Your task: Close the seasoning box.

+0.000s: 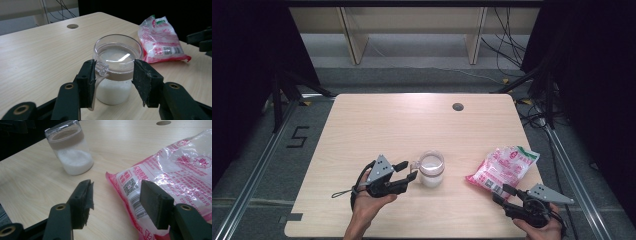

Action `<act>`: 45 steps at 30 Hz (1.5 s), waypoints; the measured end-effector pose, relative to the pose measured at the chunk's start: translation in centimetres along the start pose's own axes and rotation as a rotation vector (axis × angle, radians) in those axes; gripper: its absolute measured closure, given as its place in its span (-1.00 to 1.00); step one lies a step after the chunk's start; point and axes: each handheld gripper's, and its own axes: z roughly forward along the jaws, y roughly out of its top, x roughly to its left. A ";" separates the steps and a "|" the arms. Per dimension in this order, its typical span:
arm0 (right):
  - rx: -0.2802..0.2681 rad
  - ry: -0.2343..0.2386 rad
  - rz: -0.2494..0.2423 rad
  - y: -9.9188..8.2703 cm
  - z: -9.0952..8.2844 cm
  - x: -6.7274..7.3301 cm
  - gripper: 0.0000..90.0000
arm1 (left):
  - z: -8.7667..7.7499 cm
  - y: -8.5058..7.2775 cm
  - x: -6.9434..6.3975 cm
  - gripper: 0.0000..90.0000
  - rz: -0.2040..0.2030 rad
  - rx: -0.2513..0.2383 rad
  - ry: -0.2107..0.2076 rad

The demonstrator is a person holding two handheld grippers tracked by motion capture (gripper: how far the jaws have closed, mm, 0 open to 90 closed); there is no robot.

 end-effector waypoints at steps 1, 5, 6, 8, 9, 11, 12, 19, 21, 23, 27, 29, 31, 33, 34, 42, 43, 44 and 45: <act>0.002 -0.004 -0.011 0.0 -0.1 -0.1 -0.04 | 0.0 -0.1 -0.1 0.14 -0.004 -0.002 -0.007; -0.003 0.000 -0.009 0.0 0.0 0.1 -0.05 | -0.1 -0.5 -0.5 0.08 0.004 -0.004 -0.012; 0.006 -0.004 0.024 0.0 0.0 0.3 -0.05 | -0.2 -0.5 -0.6 0.07 0.008 0.003 -0.003; 0.004 0.000 0.019 0.0 0.0 0.3 -0.05 | -0.3 -0.7 -0.7 0.03 0.014 0.001 -0.006; -0.011 0.012 0.011 -0.1 0.1 0.3 -0.05 | -0.3 -0.7 -0.8 0.01 0.011 0.002 -0.008; -0.007 0.011 0.005 -0.1 0.2 0.3 -0.05 | -0.3 -0.9 -0.9 -0.02 0.008 -0.001 -0.015; -0.005 0.013 0.012 0.0 0.1 0.4 -0.05 | -0.3 -1.0 -0.9 -0.04 0.009 -0.005 -0.017; -0.005 0.004 -0.047 0.0 0.2 0.3 -0.05 | -0.4 -1.8 -1.1 -0.13 0.005 0.004 -0.002; -0.005 0.016 -0.039 0.0 0.2 0.3 -0.05 | -0.4 -2.0 -1.1 -0.14 0.008 0.015 0.004; 0.000 0.028 -0.028 0.0 0.3 0.4 -0.05 | -0.4 -2.2 -1.1 -0.16 0.007 0.012 0.001; 0.010 0.026 -0.034 0.0 0.3 0.5 -0.05 | -0.5 -2.4 -1.2 -0.21 0.046 0.029 0.004; 0.010 0.017 -0.031 0.0 0.2 0.6 -0.05 | -0.5 -2.6 -1.5 -0.21 0.024 0.031 0.007; 0.020 0.027 -0.002 -0.1 0.2 0.9 -0.05 | -0.5 -2.9 -1.6 -0.22 0.029 0.032 0.009; 0.014 0.018 -0.063 -0.1 0.3 0.6 -0.06 | -0.6 -3.1 -1.8 -0.24 0.028 0.032 0.004; 0.023 0.020 -0.070 -0.1 0.4 0.7 -0.06 | -0.6 -3.3 -1.9 -0.25 0.029 0.036 0.004; 0.100 0.049 -0.087 -0.4 0.6 1.3 -0.11 | -1.1 -4.5 -2.4 -0.31 0.044 0.064 0.006; 0.091 0.054 -0.105 -0.5 0.7 1.3 -0.11 | -1.2 -4.7 -2.5 -0.31 0.043 0.068 0.005; 0.102 0.047 -0.095 -0.5 0.6 1.5 -0.12 | -1.2 -4.8 -2.5 -0.32 0.043 0.068 0.006; 0.102 0.041 -0.120 -0.6 0.7 1.4 -0.12 | -1.2 -4.9 -2.5 -0.32 0.057 0.077 0.013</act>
